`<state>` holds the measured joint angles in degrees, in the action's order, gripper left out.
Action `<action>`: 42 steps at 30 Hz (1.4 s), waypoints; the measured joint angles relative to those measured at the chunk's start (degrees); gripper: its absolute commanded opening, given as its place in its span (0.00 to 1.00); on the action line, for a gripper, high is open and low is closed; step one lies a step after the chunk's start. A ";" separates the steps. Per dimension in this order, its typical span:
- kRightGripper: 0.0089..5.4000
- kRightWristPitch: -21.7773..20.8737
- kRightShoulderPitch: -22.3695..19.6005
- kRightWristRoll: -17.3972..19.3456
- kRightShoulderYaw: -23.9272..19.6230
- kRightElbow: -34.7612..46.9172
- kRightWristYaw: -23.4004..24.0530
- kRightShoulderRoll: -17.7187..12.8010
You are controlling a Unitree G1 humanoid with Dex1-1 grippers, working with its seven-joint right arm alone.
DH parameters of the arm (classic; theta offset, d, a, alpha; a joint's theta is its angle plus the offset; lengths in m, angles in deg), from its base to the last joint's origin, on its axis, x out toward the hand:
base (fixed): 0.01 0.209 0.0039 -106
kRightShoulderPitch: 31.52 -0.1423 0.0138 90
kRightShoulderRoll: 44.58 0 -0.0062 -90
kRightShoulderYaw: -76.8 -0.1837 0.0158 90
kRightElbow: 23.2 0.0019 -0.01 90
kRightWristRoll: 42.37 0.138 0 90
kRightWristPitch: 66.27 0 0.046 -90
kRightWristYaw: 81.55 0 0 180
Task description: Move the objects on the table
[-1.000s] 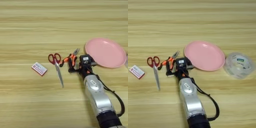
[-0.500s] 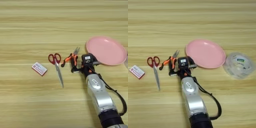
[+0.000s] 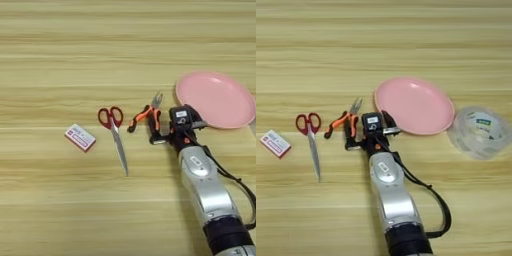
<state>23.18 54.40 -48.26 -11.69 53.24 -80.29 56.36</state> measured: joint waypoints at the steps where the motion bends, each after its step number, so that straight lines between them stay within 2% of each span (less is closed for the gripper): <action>1: 0.99 0.14 0.42 -0.31 -0.30 0.56 0.41 -0.37; 6: 0.99 0.97 1.68 -0.76 -1.78 2.25 0.76 -2.21; 17: 0.99 1.02 2.49 -0.62 -2.90 3.31 0.82 -2.41; 20: 0.99 -0.19 3.00 -0.30 -3.26 3.76 0.63 -2.33; 26: 0.99 -2.40 4.98 1.90 -3.60 4.96 -1.34 -2.06; 36: 0.99 -2.50 6.35 3.72 -3.51 8.84 -4.19 -1.62; 42: 0.99 -2.39 7.77 4.05 -1.33 14.62 -6.72 -1.27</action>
<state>20.79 62.17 -44.21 -13.02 67.87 -87.01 55.09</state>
